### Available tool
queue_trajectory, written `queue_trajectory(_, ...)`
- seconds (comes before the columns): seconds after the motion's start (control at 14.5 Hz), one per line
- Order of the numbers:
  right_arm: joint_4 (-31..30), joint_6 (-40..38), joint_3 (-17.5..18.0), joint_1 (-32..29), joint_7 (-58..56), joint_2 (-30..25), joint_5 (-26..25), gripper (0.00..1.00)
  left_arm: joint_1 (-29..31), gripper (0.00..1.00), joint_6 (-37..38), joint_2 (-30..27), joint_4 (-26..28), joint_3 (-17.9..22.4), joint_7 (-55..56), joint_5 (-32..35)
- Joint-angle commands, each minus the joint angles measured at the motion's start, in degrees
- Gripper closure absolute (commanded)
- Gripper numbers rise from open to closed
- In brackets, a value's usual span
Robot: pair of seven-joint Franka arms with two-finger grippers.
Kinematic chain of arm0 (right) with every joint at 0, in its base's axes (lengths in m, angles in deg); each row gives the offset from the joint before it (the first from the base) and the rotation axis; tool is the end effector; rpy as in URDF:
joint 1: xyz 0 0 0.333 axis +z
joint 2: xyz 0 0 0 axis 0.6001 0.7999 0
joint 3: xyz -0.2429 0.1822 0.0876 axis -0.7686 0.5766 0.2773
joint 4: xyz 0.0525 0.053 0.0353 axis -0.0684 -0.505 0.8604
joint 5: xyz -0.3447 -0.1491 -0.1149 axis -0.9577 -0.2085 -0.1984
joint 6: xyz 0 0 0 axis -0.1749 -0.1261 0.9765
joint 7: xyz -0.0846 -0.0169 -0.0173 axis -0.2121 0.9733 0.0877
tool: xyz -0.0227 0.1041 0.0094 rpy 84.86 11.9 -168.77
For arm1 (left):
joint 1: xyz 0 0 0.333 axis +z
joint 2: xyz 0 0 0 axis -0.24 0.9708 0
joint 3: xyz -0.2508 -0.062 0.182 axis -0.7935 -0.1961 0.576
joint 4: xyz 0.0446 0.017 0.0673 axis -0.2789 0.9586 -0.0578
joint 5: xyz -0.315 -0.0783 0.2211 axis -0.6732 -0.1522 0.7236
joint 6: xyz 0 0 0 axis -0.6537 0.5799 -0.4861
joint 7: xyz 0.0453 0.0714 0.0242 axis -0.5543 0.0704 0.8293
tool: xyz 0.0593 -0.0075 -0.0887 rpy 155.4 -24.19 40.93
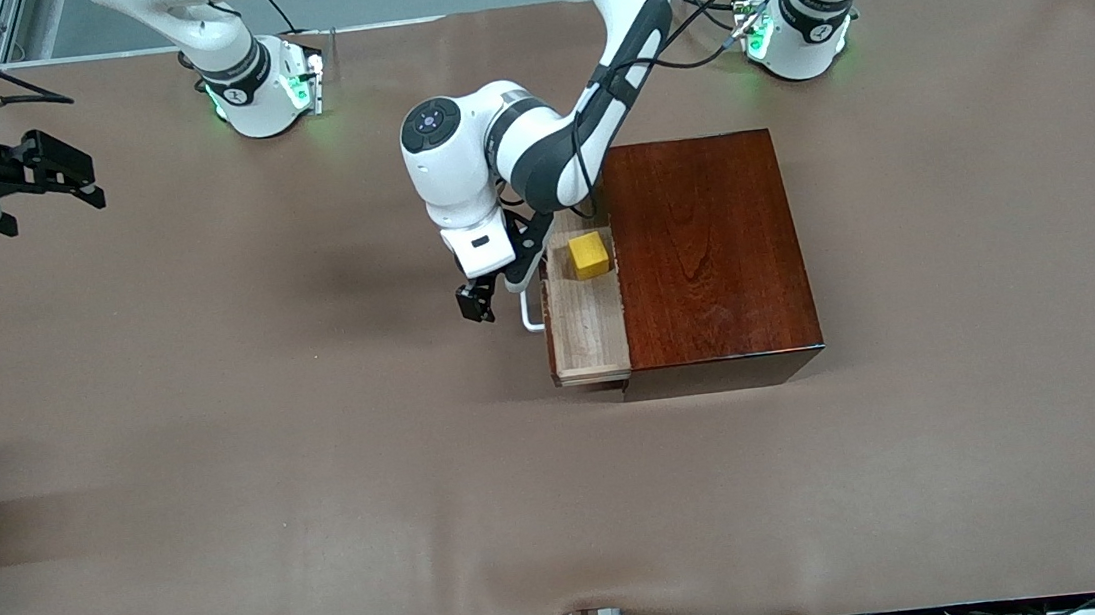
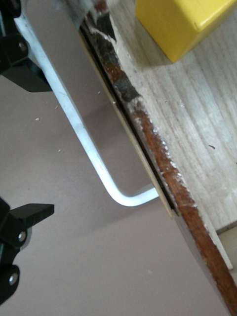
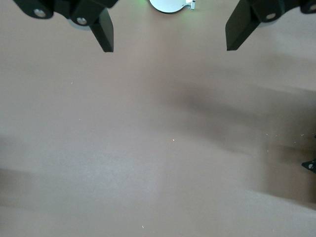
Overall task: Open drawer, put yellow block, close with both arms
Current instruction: 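Push the drawer shut into the box with the left gripper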
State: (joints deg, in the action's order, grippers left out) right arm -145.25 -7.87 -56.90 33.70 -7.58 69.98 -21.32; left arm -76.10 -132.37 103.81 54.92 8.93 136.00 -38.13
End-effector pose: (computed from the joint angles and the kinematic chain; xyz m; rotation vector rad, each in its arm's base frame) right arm 0.5154 0.0387 0.6532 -3.0868 -0.3207 0.1150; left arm 0.4614 -0.6122 0.2961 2.6339 1.6380 0.3133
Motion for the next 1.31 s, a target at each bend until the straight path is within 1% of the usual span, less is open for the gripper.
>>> queue_trajectory(0.0, 0.3, -0.1, 0.4, -0.8, -0.7, -0.6, -0.8, 0.0, 0.0, 0.0, 3.6, -1.6, 0.7, 0.3, -0.1, 1.4)
queue_trajectory(0.55, 1.0, -0.3, 0.4, -1.1, -0.7, -0.5, -0.8, 0.0, 0.3, 0.0, 15.7, -1.6, 1.3, 0.5, 0.3, 1.5)
queue_trajectory(0.97, 1.3, -0.4, 0.4, -1.1, -0.7, 0.1, -0.9, 0.0, 1.2, 0.0, 17.8, -1.5, 1.7, 1.2, 0.1, 1.5)
queue_trajectory(1.1, 1.3, -0.5, 0.4, -1.0, -0.7, 0.1, -1.0, 0.0, 1.2, 0.0, 19.4, -1.5, 1.7, 2.6, -0.4, 1.5)
queue_trajectory(1.17, 1.4, -0.5, 0.4, -1.0, -0.6, 0.1, -1.1, 0.0, 1.3, 0.0, 19.9, -1.5, 1.8, 2.7, -0.5, 1.5)
queue_trajectory(1.24, 1.9, -0.5, 0.4, -0.4, -0.6, 0.1, -2.6, 0.0, 2.0, 0.0, 20.1, -1.5, 1.9, 2.7, -0.3, 1.5)
